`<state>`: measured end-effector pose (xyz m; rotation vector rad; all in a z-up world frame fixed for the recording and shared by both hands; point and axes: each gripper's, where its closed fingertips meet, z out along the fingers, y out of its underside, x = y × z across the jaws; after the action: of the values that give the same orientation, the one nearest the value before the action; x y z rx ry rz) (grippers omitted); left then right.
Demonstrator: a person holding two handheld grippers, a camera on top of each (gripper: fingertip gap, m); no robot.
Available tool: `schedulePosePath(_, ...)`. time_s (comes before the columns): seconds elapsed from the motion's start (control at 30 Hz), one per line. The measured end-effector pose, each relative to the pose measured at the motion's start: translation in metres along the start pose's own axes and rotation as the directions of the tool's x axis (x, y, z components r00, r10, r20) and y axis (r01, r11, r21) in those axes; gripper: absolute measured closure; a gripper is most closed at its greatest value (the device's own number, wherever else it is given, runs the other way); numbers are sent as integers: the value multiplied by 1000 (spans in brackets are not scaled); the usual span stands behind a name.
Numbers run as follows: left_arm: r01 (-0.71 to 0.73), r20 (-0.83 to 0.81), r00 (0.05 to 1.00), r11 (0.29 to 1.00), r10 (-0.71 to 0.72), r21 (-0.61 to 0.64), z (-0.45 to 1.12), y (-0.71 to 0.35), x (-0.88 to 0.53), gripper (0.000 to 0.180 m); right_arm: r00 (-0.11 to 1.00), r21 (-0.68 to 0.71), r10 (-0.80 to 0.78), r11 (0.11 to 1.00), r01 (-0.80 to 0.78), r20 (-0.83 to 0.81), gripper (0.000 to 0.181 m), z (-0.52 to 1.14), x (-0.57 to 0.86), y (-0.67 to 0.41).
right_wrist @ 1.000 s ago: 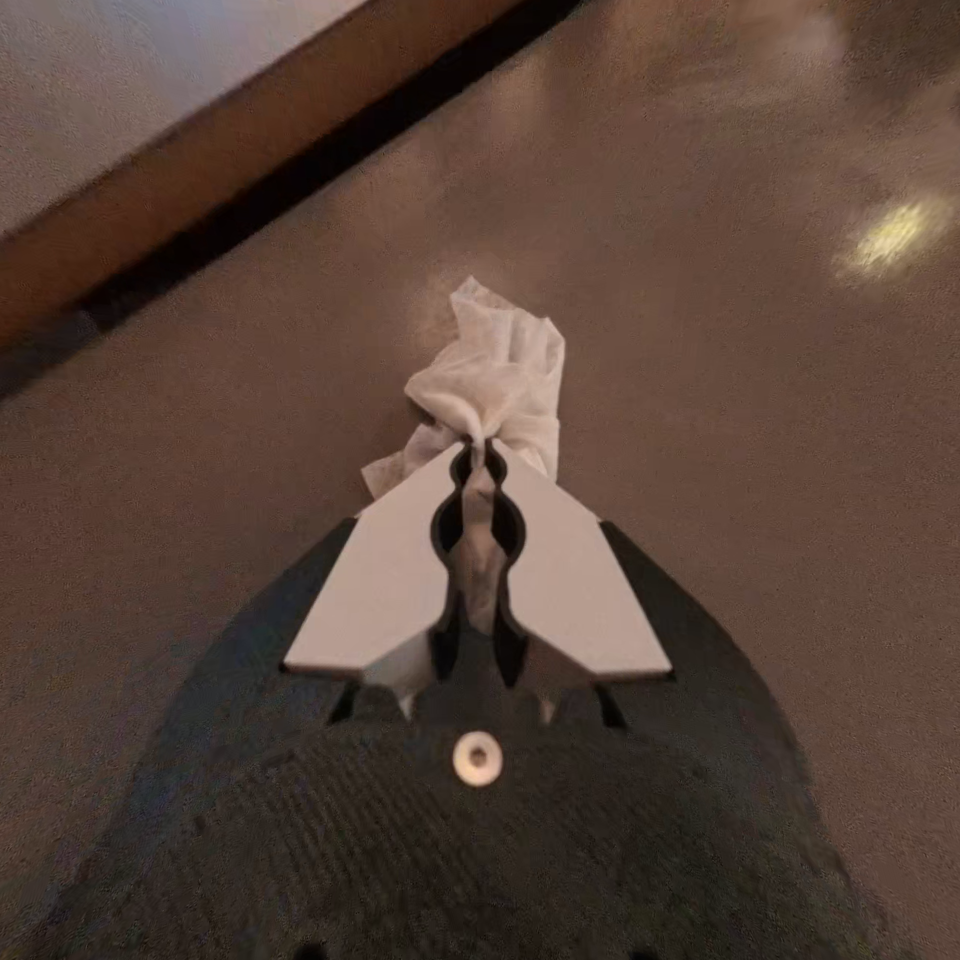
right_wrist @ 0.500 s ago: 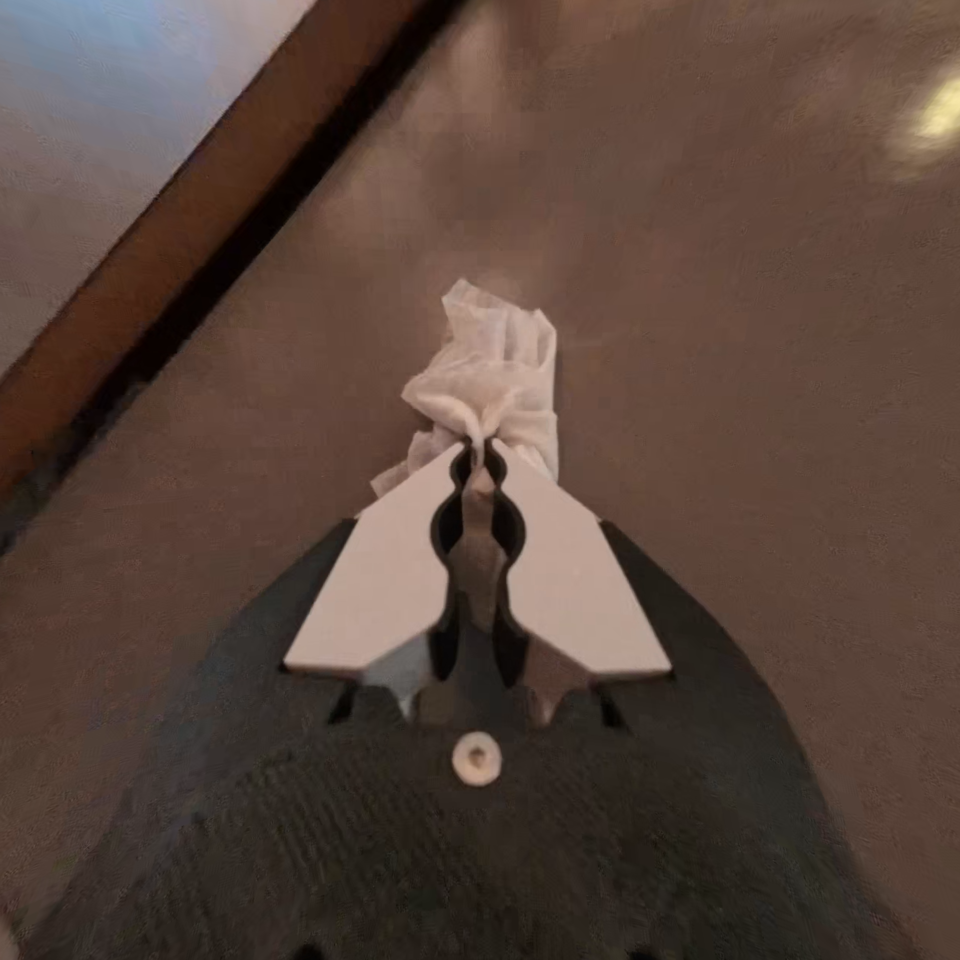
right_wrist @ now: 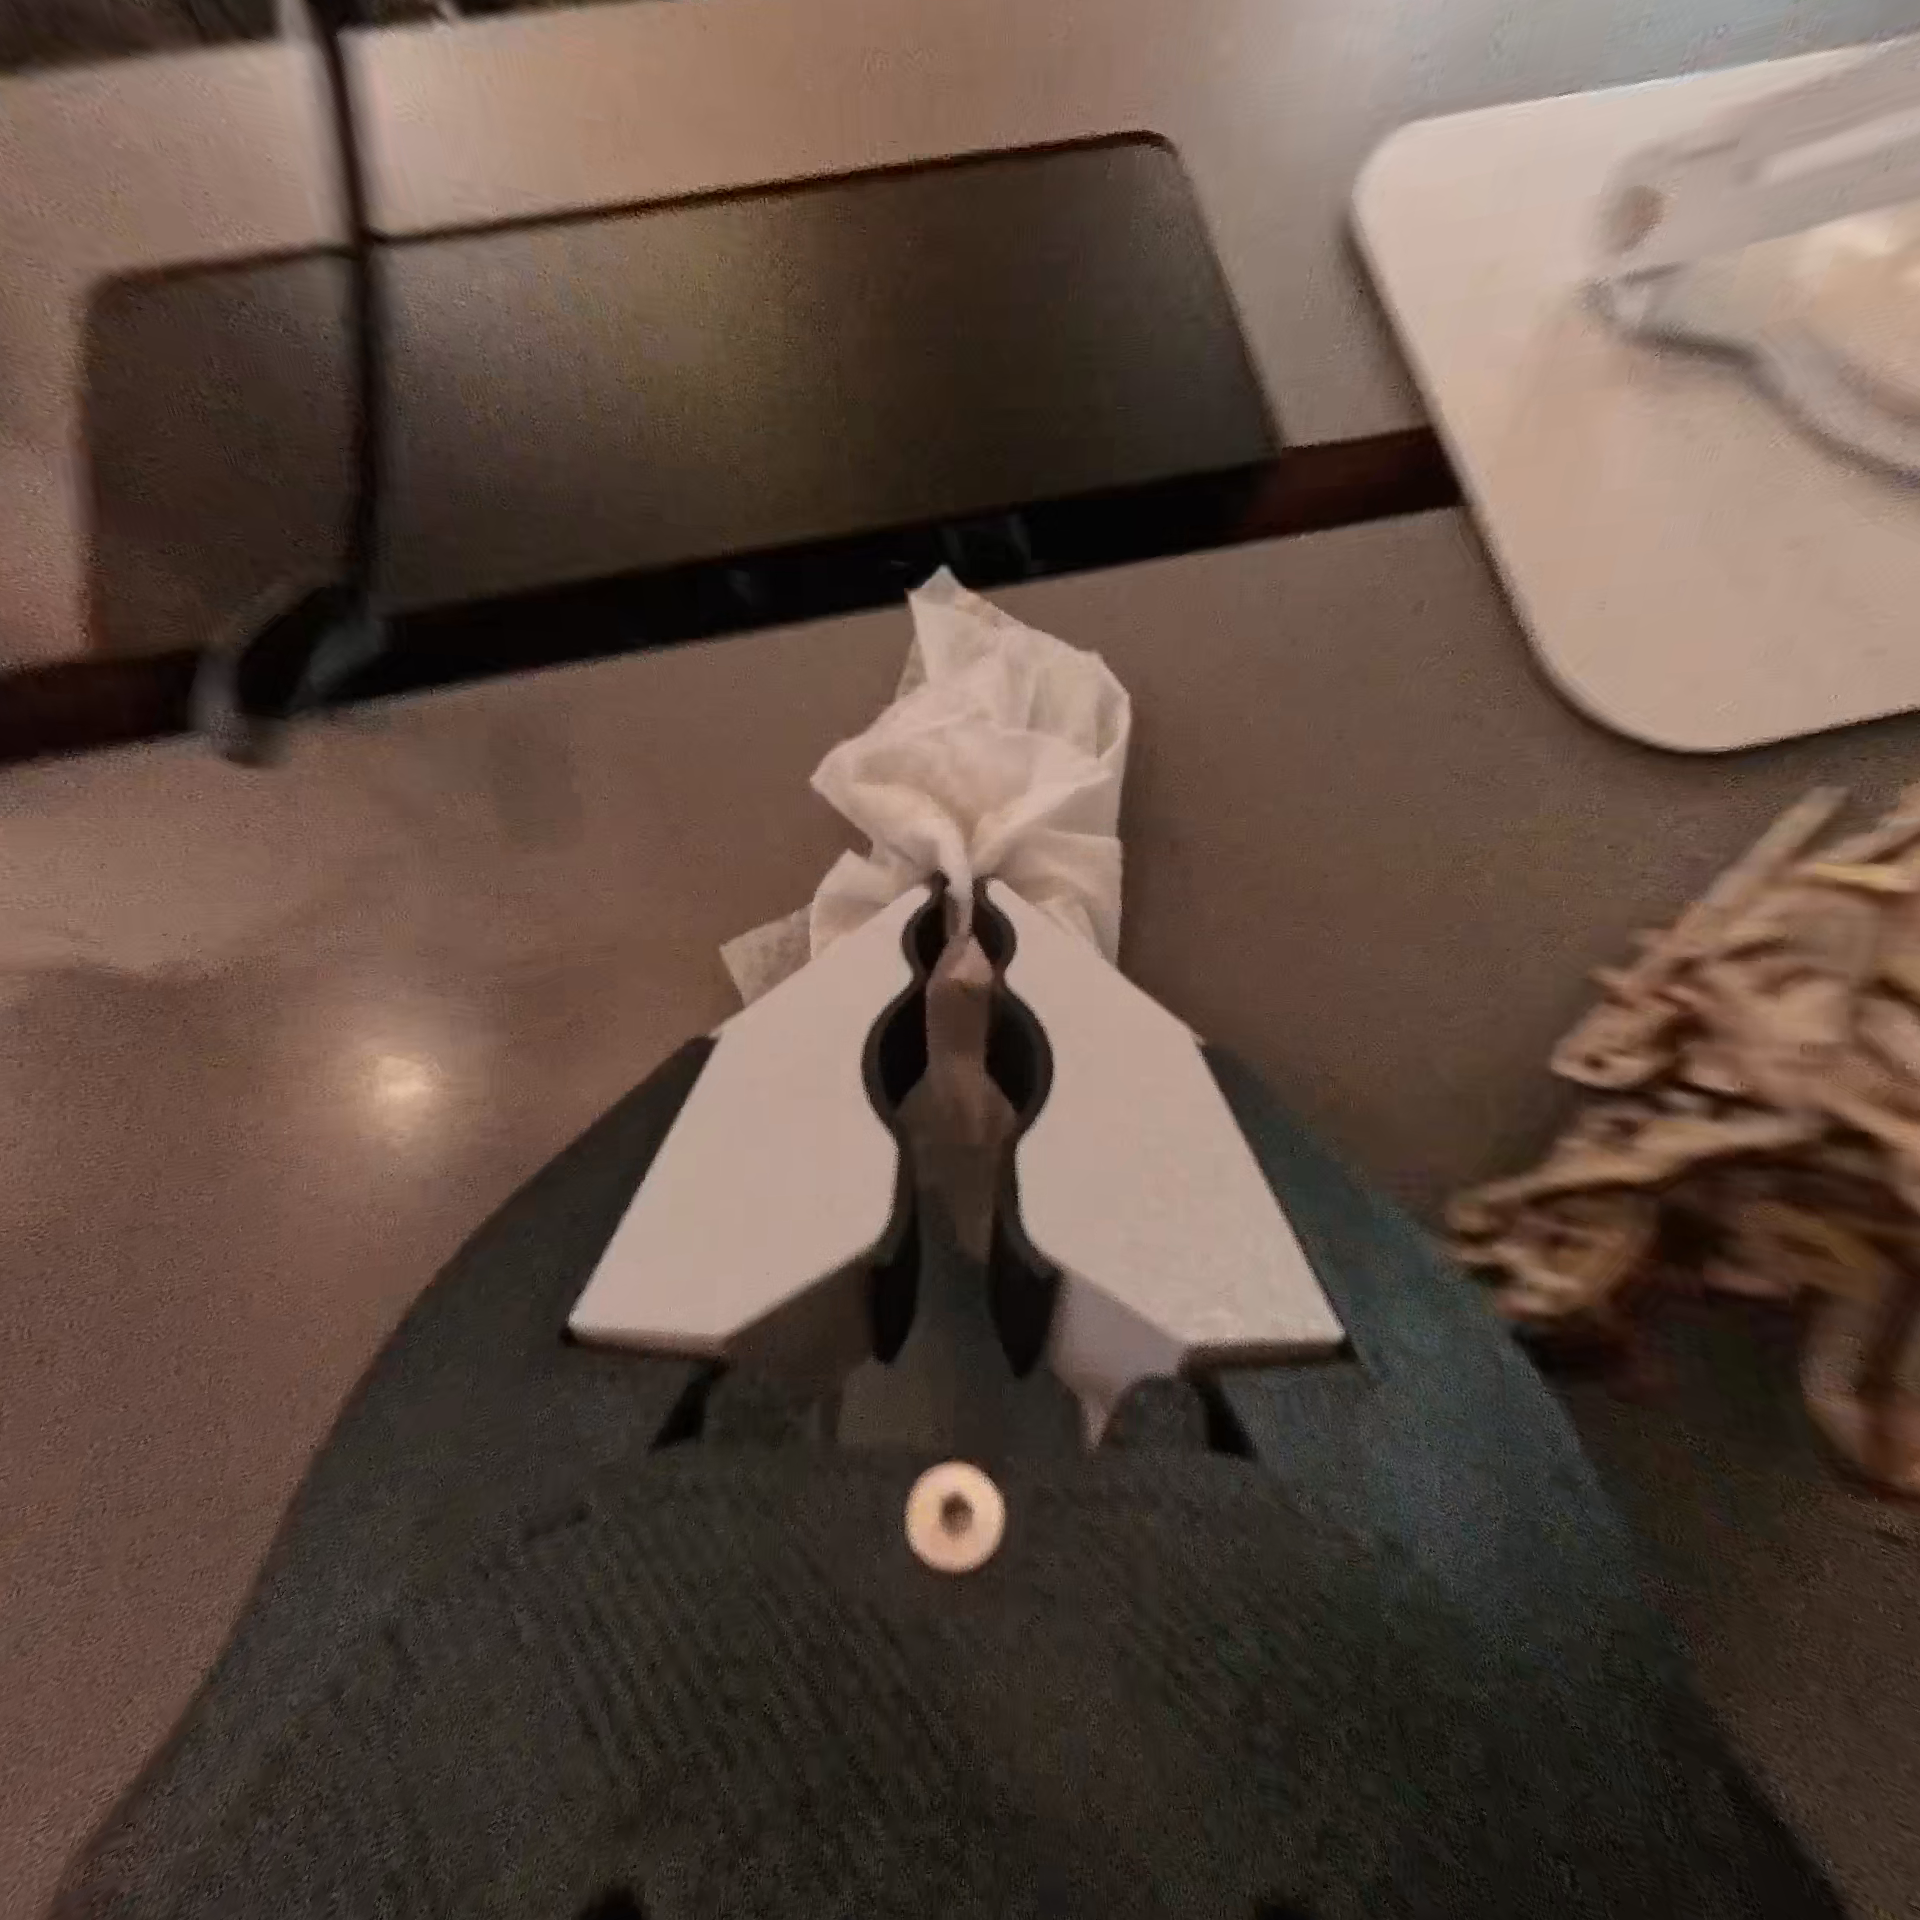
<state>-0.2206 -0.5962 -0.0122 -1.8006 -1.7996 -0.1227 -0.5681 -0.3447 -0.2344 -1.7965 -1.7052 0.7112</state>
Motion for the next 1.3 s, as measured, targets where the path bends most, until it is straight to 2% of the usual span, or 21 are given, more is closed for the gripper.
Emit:
schedulePosePath(0.07,-24,0,1000,1000,24,-13,3,0,5,130,993,18,-27,1000,25,113,177,0,-65,-1)
schedulePosePath(0.13,-45,5,999,999,45,-27,5,2,8,130,961,57,-154,988,144,228,177,-9,-145,8)
schedulePosePath(0.2,-50,7,999,998,50,-35,6,2,8,130,874,87,-264,964,251,408,177,-28,-238,26)
schedulePosePath(0.27,-37,1,999,999,37,-38,9,1,8,130,731,153,-431,896,417,529,177,-50,-314,49)
schedulePosePath(0.33,-17,-11,1000,999,16,-36,11,-1,9,130,644,230,-595,794,563,481,178,-56,-337,54)
schedulePosePath(0.4,-15,-13,1000,1000,15,-28,10,-4,10,130,652,205,-541,829,520,531,177,-52,-326,50)
schedulePosePath(0.43,-22,-7,1000,999,22,-26,8,-4,8,130,699,184,-502,857,482,510,177,-43,-304,42)
schedulePosePath(0.5,-30,16,999,999,31,-24,5,-2,0,130,813,146,-425,904,402,398,177,-19,-237,19)
schedulePosePath(0.6,12,19,1000,1000,-12,-16,3,1,-13,130,950,77,-229,973,217,210,177,10,-125,-10)
schedulePosePath(0.67,55,-2,999,998,-55,-7,4,1,-17,130,981,45,-128,991,122,147,178,18,-88,-17)
schedulePosePath(0.73,77,-23,997,997,-77,1,5,-2,-18,126,989,32,-109,994,107,97,178,17,-91,-17)
schedulePosePath(0.9,41,-23,999,999,-40,11,2,-8,-15,131,944,49,-145,989,137,295,177,-6,-223,6)
schedulePosePath(1.07,60,-9,998,998,-60,3,0,0,-21,131,800,100,-332,940,328,499,177,-32,-379,31)
schedulePosePath(1.2,59,-5,998,998,-59,12,-2,-4,-21,131,738,68,-336,927,368,585,177,-34,-404,33)
schedulePosePath(1.3,48,-5,999,999,-48,23,-4,-8,-21,131,662,129,-410,893,432,627,177,-36,-371,35)
